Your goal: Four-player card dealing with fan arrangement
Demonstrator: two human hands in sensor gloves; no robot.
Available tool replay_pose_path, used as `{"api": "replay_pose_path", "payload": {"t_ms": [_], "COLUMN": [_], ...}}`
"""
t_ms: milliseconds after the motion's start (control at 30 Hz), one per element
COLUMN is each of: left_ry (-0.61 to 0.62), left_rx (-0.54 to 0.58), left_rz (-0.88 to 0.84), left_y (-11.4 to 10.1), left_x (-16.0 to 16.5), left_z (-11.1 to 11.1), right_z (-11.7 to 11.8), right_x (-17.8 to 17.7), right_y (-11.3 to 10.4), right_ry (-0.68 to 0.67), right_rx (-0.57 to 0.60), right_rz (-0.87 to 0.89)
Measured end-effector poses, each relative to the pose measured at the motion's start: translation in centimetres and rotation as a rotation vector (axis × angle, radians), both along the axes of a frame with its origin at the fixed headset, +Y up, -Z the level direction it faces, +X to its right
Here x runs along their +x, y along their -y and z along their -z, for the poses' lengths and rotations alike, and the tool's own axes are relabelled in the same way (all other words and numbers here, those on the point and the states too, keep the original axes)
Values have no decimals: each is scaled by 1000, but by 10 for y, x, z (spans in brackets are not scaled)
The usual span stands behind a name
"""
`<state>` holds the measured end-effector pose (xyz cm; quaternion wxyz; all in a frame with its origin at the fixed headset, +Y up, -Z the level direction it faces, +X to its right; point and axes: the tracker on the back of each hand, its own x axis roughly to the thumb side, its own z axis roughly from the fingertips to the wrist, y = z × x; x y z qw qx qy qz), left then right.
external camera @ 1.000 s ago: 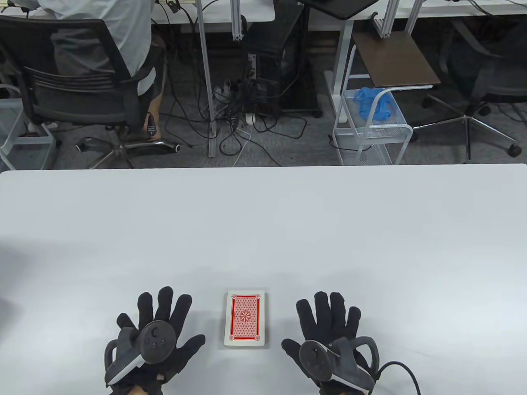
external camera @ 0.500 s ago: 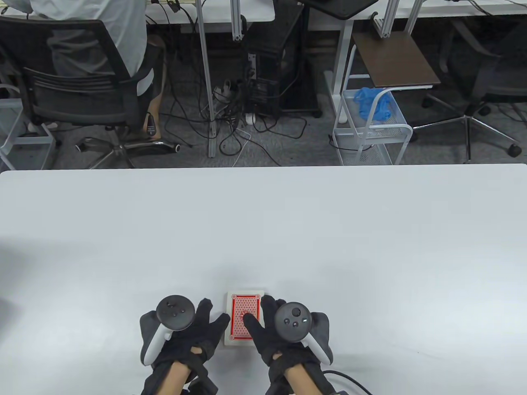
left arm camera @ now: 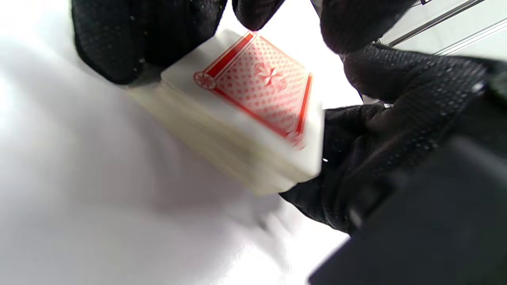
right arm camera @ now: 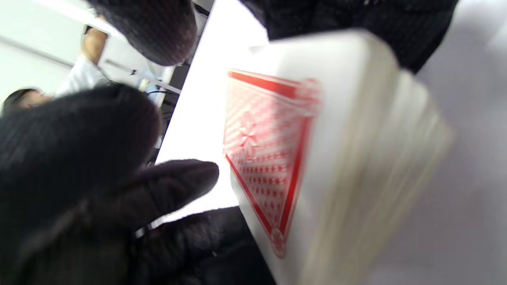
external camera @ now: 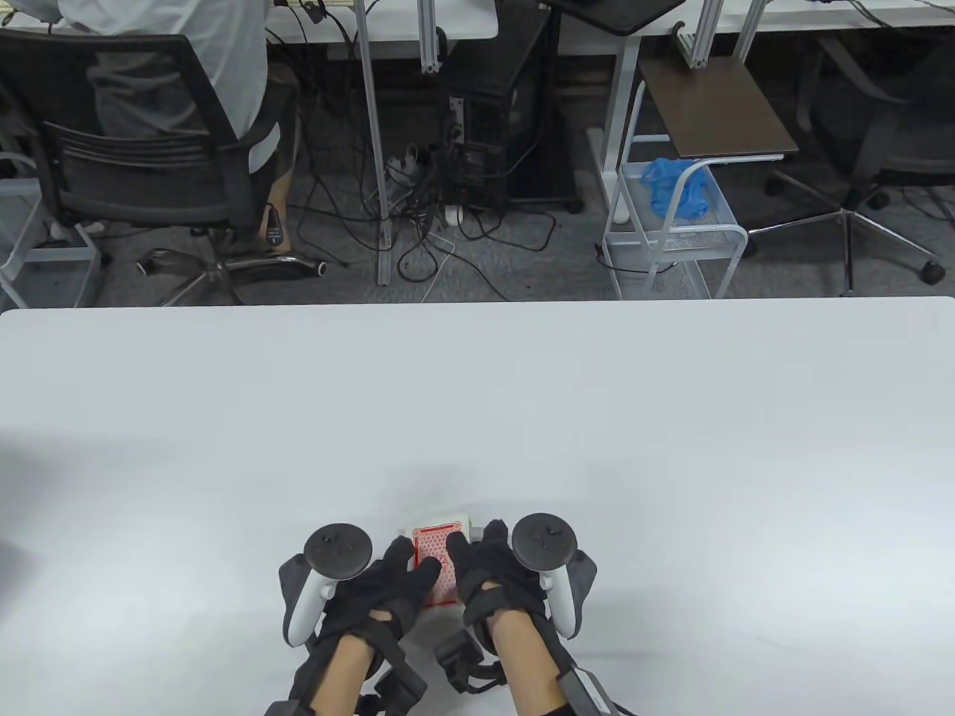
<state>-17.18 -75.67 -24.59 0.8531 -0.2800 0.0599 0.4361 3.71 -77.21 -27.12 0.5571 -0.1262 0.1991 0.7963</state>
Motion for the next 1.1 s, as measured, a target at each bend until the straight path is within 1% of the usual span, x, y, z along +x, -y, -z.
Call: {"api": "replay_pose_path", "payload": {"t_ms": [33,67,133,167,200,233,267,300,333,367,400,433,467,500,533,567,633,667,700,733,767,800,833,900,967,1033,1067,1100], "left_ry": [2,-2,-4,-7,-9,-13,-23,-45,-58,-75,-58,-28,30,53,53,57,138,215,234,185,141,134,133,146,136,62,23,6], "left_rx": [-4,-4,3,-4,-11,-20,-32,-32,-24,-8,9,10,-8,-13,-14,-20,-57,-105,-129,-133,-74,-47,-45,-30,-9,37,78,86], "left_rz": [-12,-21,-39,-49,-79,-126,-196,-258,-284,-306,-295,-288,-314,-363,-455,-582,-849,-959,-998,-976,-923,-896,-889,-933,-944,-901,-880,-887], "left_y": [0,1,2,3,5,6,8,9,9,6,3,2,-1,-2,-2,-1,2,2,3,4,5,6,7,7,6,-2,-5,-6], "left_x": [-1,-2,-5,-7,-10,-13,-17,-21,-25,-31,-37,-40,-43,-43,-42,-37,-22,-12,-8,-6,-4,-4,-4,-5,-6,-12,-16,-19], "left_z": [0,0,-1,-2,-3,-4,-6,-7,-9,-13,-16,-17,-19,-20,-22,-25,-28,-31,-33,-35,-35,-34,-34,-33,-33,-34,-33,-33], "right_z": [5,8,11,10,9,8,7,5,3,-1,-5,-10,-18,-22,-28,-35,-44,-48,-52,-55,-57,-59,-62,-65,-66,-68,-69,-70], "right_x": [-3,-8,-24,-28,-32,-33,-33,-30,-28,-24,-20,-18,-15,-13,-11,-9,-7,-8,-6,-6,-7,-7,-9,-9,-10,-8,-9,-9], "right_y": [0,0,-3,-5,-5,-5,-7,-11,-15,-22,-30,-36,-44,-49,-54,-61,-65,-65,-65,-65,-66,-68,-71,-72,-71,-70,-70,-70], "right_ry": [-43,-97,-235,-239,-204,-185,-204,-215,-205,-214,-242,-241,-232,-227,-223,-219,-239,-245,-229,-178,-175,-175,-196,-214,-204,-154,-156,-167], "right_rx": [-9,11,54,74,102,87,75,123,168,260,326,346,384,411,445,475,538,581,621,701,761,766,760,781,793,793,801,807], "right_rz": [2,-64,-282,-355,-381,-371,-346,-348,-370,-370,-291,-214,-98,-36,34,94,95,72,37,-15,-99,-193,-328,-507,-575,-526,-506,-505]}}
